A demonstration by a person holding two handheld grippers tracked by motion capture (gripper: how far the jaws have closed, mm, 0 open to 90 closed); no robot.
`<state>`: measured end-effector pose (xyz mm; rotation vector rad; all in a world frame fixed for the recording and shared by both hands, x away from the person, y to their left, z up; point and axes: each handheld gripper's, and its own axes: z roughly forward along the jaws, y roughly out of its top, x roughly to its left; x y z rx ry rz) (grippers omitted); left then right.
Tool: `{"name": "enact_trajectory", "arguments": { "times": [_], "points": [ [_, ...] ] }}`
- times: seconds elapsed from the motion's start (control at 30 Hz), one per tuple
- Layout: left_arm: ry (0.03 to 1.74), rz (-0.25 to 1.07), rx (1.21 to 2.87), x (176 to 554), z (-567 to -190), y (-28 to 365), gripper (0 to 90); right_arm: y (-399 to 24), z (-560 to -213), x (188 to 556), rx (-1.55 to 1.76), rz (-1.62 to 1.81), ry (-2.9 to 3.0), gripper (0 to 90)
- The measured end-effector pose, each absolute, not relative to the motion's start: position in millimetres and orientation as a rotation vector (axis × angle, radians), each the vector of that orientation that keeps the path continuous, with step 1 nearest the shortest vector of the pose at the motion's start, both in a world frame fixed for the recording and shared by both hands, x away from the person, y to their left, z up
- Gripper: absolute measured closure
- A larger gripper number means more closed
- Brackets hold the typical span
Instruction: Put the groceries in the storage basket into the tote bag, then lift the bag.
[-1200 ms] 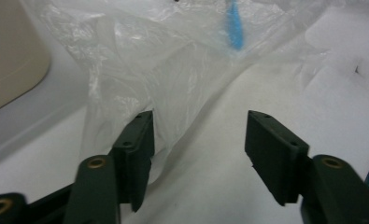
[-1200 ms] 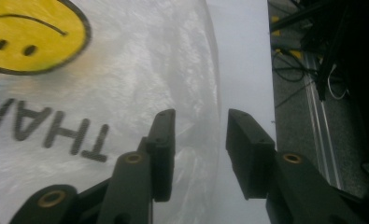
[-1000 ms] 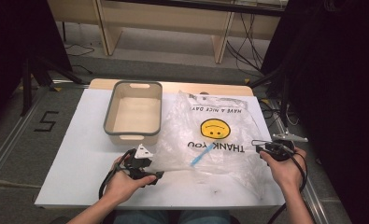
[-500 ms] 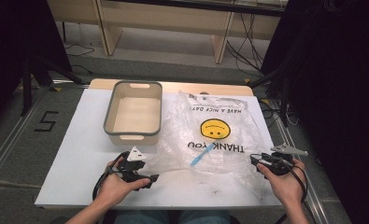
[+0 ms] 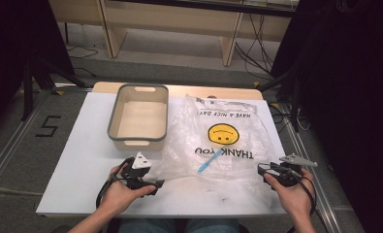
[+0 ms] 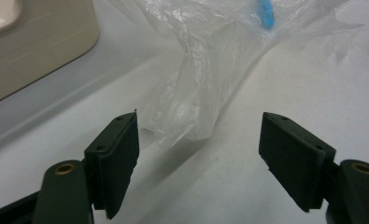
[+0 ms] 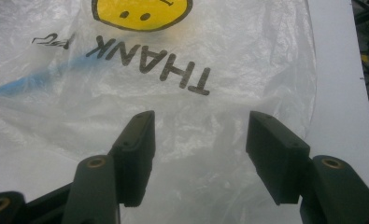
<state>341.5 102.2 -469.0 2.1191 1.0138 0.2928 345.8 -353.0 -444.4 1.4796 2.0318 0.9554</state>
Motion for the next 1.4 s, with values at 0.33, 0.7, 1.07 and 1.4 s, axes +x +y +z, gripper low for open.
{"name": "enact_trajectory", "arguments": {
  "times": [0.33, 0.7, 1.07, 1.4],
  "points": [
    [1.005, 0.314, 2.132, 342, -469, 102, 28.4, -351, -444, 342, 1.481, 0.971, 2.016, 41.7],
    [1.001, 0.318, 2.126, 341, -470, 101, 28.2, -348, -445, 340, 1.483, 0.976, 2.018, 40.2],
    [1.007, 0.330, 2.098, 342, -469, 100, 29.4, -351, -446, 334, 1.515, 0.973, 2.029, 38.1],
    [1.016, 0.318, 2.097, 345, -468, 94, 29.3, -353, -449, 332, 1.523, 0.959, 2.055, 37.4]
  ]
}}
